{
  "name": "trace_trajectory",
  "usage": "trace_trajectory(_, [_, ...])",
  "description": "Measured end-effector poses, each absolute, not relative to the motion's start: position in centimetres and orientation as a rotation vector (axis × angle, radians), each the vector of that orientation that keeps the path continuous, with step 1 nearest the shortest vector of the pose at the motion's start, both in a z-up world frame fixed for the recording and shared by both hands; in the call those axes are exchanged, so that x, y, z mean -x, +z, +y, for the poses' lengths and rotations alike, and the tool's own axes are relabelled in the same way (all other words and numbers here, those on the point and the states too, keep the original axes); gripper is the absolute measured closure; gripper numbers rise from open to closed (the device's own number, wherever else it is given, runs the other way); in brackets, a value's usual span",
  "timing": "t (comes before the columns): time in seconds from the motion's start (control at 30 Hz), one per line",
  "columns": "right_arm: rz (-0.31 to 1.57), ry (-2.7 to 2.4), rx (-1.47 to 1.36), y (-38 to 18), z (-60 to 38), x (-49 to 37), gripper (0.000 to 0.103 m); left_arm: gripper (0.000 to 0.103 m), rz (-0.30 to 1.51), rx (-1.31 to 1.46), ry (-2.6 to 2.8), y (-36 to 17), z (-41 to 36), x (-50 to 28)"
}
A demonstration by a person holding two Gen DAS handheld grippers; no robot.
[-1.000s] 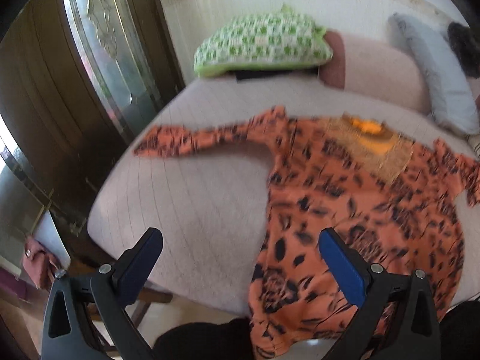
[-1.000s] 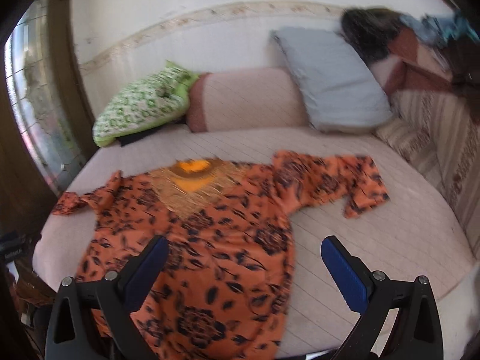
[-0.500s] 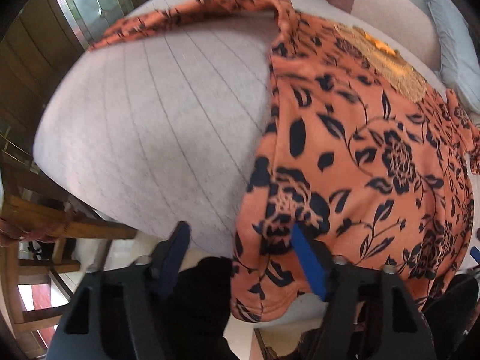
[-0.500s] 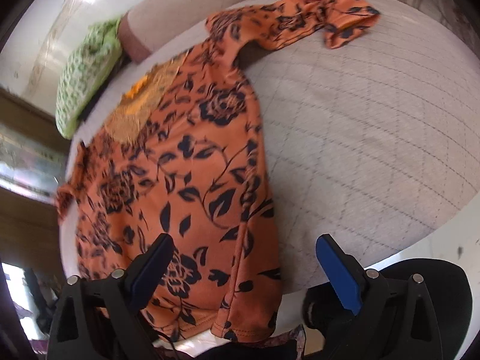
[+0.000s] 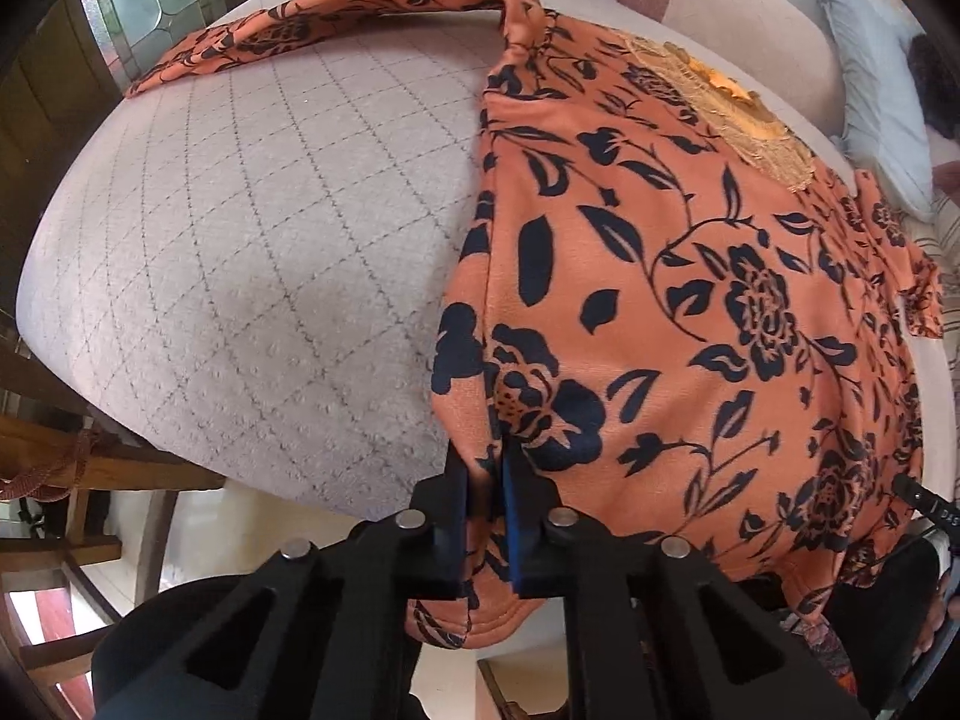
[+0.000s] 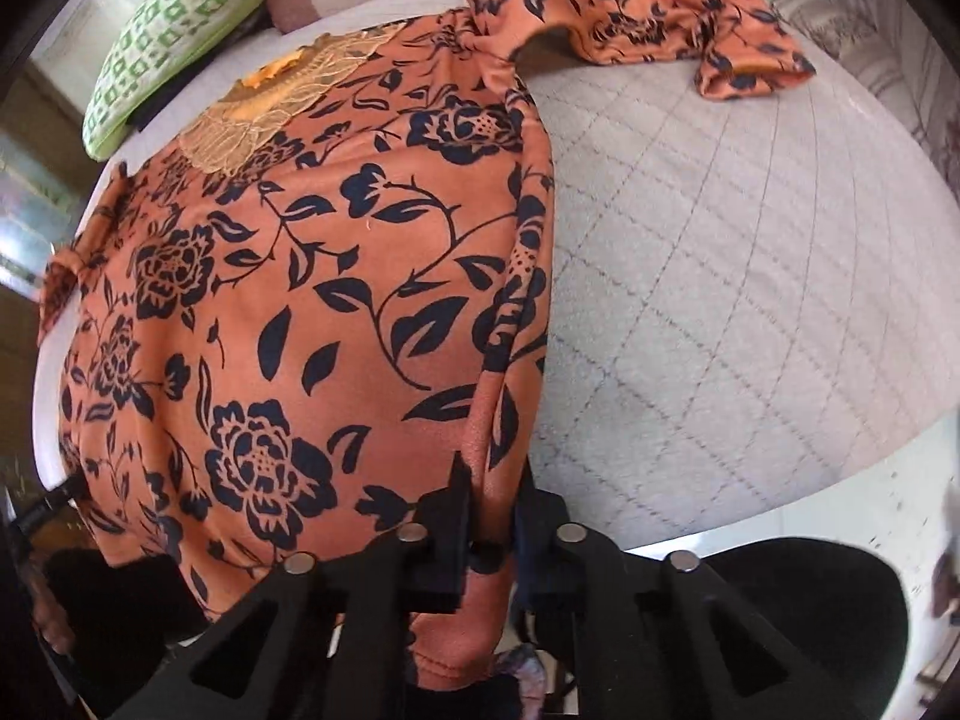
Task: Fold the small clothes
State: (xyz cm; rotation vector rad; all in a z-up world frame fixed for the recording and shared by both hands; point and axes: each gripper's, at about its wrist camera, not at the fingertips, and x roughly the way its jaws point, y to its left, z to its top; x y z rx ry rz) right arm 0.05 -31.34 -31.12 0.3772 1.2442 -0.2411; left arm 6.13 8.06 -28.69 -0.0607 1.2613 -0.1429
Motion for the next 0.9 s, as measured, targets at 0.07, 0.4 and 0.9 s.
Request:
trace_trajectory(0.07, [1.233,-0.243,-0.366,-30.6,-31.5,0.2,0.095,0.094,1.251,0.067,-0.158,-28.4,8.2,-5.7])
trace_trajectory(0.4, [1.251,-0.341,-0.170,-28.4,-32.9,2.5,0.096,0.095,1.212,0.088,-0.176,-25.8,10.8,-4.6])
trace_trajectory(0.9, [1.256,-0.312,-0.651,-28.1,-39.3,5.4,0.100,0.049,1.279,0.092,-0.155,-25.4,12.8,-3.3])
